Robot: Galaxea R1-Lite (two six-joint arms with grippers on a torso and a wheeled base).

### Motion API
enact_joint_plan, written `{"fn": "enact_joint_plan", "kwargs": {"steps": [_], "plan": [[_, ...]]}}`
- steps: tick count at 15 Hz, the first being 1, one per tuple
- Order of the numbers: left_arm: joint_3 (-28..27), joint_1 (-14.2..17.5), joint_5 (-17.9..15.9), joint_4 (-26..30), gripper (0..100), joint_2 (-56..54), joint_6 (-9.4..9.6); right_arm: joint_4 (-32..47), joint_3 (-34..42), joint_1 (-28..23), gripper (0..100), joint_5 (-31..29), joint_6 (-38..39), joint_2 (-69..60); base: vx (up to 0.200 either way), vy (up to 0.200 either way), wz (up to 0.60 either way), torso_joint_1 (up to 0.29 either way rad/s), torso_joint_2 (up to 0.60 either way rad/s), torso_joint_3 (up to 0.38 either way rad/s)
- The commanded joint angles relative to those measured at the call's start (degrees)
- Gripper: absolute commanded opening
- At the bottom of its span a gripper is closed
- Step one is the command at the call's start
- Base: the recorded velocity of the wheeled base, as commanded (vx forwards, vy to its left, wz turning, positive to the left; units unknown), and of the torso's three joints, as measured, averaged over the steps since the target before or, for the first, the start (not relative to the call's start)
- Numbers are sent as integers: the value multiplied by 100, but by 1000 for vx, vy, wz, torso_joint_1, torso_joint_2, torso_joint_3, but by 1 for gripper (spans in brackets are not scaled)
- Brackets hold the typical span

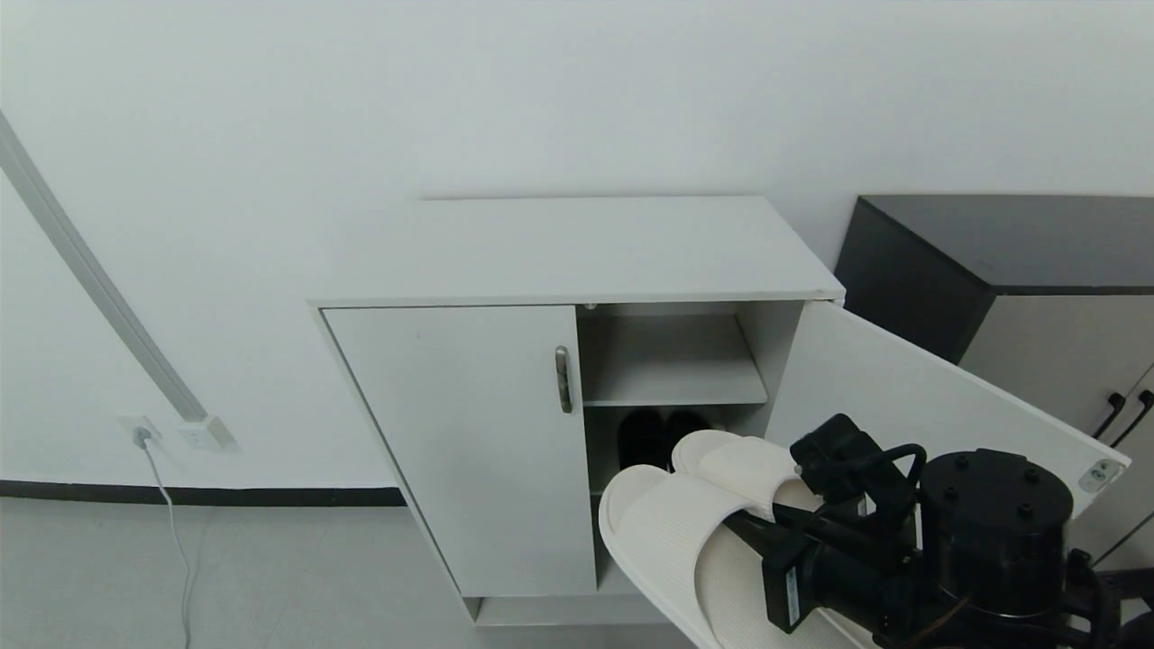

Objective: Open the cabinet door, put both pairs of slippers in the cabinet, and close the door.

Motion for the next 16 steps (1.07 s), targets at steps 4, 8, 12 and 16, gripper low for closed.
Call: {"fn": "enact_joint_plan", "kwargs": {"steps": [4, 8, 12, 16], "plan": [[1, 0, -2, 0, 0, 1, 8, -213, 91, 3, 0, -8, -27, 40, 0, 0, 0, -181, 497, 323], [1, 0, -2, 0, 0, 1, 8, -213, 126, 3, 0, 1, -27, 57, 0, 0, 0, -150, 475, 326], [1, 0, -2, 0, 0, 1, 8, -213, 118, 3, 0, 10, -27, 92, 0, 0, 0, -119, 466, 341], [1, 0, -2, 0, 0, 1, -1, -257, 135, 3, 0, 10, -27, 136, 0, 0, 0, -69, 444, 371]]}}
